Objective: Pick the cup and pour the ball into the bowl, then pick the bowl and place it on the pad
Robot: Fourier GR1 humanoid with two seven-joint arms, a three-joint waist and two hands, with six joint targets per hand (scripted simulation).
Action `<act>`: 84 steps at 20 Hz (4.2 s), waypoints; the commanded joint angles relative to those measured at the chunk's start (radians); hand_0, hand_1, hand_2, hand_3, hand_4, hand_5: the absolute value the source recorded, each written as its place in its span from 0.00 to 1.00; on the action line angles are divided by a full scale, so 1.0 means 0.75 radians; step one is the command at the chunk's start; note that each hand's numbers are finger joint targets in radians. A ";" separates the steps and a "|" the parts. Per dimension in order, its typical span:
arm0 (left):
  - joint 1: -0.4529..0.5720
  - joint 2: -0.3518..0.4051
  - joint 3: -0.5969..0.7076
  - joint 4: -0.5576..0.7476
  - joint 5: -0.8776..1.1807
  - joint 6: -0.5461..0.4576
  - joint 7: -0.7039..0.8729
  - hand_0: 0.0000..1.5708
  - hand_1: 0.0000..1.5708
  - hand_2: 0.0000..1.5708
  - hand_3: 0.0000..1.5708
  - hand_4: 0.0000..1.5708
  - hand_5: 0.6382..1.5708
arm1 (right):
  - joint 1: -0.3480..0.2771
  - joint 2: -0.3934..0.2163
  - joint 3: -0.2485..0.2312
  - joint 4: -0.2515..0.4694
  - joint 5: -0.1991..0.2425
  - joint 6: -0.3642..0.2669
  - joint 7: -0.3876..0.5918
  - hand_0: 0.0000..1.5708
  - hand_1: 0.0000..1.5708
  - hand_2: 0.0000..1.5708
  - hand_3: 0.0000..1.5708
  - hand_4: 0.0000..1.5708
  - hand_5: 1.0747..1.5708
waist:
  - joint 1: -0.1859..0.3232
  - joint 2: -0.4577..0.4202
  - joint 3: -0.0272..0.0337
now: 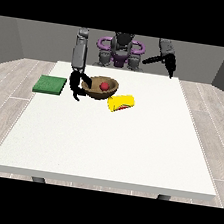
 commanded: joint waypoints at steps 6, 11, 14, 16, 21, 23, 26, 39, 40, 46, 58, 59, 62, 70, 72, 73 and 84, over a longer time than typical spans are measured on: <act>0.087 0.052 0.071 0.027 0.079 -0.065 -0.024 0.00 0.00 0.00 0.00 0.00 1.00 | -0.027 -0.039 0.069 0.073 0.083 -0.157 0.316 1.00 1.00 1.00 1.00 0.65 0.97 | -0.022 -0.121 0.0323; 0.114 0.061 0.110 0.124 0.065 -0.009 -0.081 0.00 0.00 0.00 0.00 0.00 1.00 | -0.155 -0.039 0.081 -0.009 0.066 -0.178 0.518 1.00 1.00 1.00 1.00 0.66 0.98 | -0.113 -0.143 0.0327; 0.104 0.124 0.159 0.157 0.103 -0.059 -0.047 0.00 0.00 0.00 0.00 0.00 1.00 | -0.179 -0.112 0.059 -0.035 0.025 -0.087 0.633 1.00 1.00 1.00 1.00 0.67 0.96 | -0.151 -0.184 0.0327; 0.159 0.101 0.151 0.186 0.069 0.002 -0.117 0.00 0.00 0.00 0.00 0.00 1.00 | -0.170 -0.176 0.058 -0.063 0.016 -0.015 0.654 1.00 1.00 1.00 1.00 0.68 0.96 | -0.187 -0.166 0.0326; 0.158 0.091 0.165 0.151 0.089 0.023 -0.139 0.00 0.00 0.00 0.00 0.00 1.00 | -0.128 -0.343 -0.029 -0.055 -0.049 0.121 0.616 1.00 1.00 1.00 1.00 0.67 0.98 | -0.198 -0.100 0.0330; 0.092 0.146 0.188 0.144 0.100 -0.004 -0.136 0.00 0.00 0.00 0.00 0.00 1.00 | -0.144 -0.365 -0.075 -0.047 -0.094 0.149 0.595 1.00 1.00 1.00 1.00 0.68 0.97 | -0.188 -0.037 0.0332; 0.114 0.008 0.085 0.066 0.025 0.114 -0.129 0.00 0.00 0.00 0.00 0.00 0.99 | -0.109 -0.420 -0.127 0.015 -0.141 0.240 0.559 1.00 1.00 1.00 1.00 0.68 0.98 | -0.175 0.003 0.0339; 0.134 -0.007 0.011 -0.142 -0.053 0.196 -0.186 0.00 0.00 0.00 0.00 0.00 0.99 | -0.013 -0.658 -0.201 0.143 -0.119 0.440 0.207 1.00 1.00 1.00 0.50 0.65 0.99 | -0.143 0.279 0.0356; 0.069 0.026 0.045 -0.166 -0.022 0.175 -0.194 0.00 0.00 0.00 0.00 0.00 0.99 | -0.093 -0.746 -0.247 0.167 -0.160 0.481 0.248 1.00 1.00 1.00 0.22 0.65 1.00 | -0.139 0.373 0.0359; 0.137 0.018 -0.007 -0.356 -0.062 0.192 -0.124 0.00 0.00 0.00 0.00 0.00 0.99 | -0.114 -0.832 -0.256 0.250 -0.130 0.503 0.179 1.00 1.00 1.00 0.00 0.66 1.00 | -0.137 0.425 0.0366; 0.195 0.012 -0.017 -0.383 -0.033 0.146 -0.058 0.00 0.00 0.00 0.00 0.00 1.00 | -0.195 -0.881 -0.278 0.317 -0.174 0.547 0.355 1.00 1.00 1.00 0.17 0.47 1.00 | -0.156 0.308 0.0336; 0.201 0.029 -0.005 -0.424 -0.017 0.126 -0.027 0.00 0.00 0.00 0.00 0.00 0.99 | -0.149 -0.818 -0.265 0.326 -0.159 0.524 0.295 1.00 1.00 1.00 0.31 0.47 1.00 | -0.147 0.297 0.0341; 0.232 0.034 0.005 -0.417 -0.007 0.124 -0.071 0.00 0.00 0.00 0.00 0.00 0.99 | -0.102 -0.781 -0.224 0.304 -0.121 0.546 0.227 1.00 1.00 1.00 0.66 0.47 1.00 | -0.148 0.326 0.0341; 0.184 0.038 -0.004 -0.538 -0.018 0.126 0.021 0.00 0.00 0.00 0.00 0.00 0.99 | -0.116 -0.841 -0.205 0.357 -0.070 0.446 0.258 1.00 1.00 1.00 1.00 0.37 0.93 | -0.165 0.397 0.0350; 0.254 0.023 -0.032 -0.594 -0.037 0.136 0.034 0.00 0.00 0.00 0.00 0.00 0.99 | -0.089 -0.927 -0.184 0.359 -0.024 0.380 0.267 0.70 0.70 0.67 0.56 0.00 0.94 | -0.137 0.358 0.0347; 0.135 0.067 0.011 -0.627 -0.008 0.104 0.113 0.00 0.00 0.00 0.00 0.00 0.99 | -0.160 -0.968 -0.184 0.341 -0.021 0.396 0.275 0.48 0.48 0.30 0.47 0.00 0.89 | -0.149 0.431 0.0359; 0.249 0.031 -0.038 -0.703 -0.025 0.103 0.151 0.00 0.00 0.00 0.00 0.00 1.00 | -0.200 -0.999 -0.179 0.345 -0.008 0.397 0.339 0.00 0.00 0.21 0.15 0.00 0.85 | -0.167 0.349 0.0346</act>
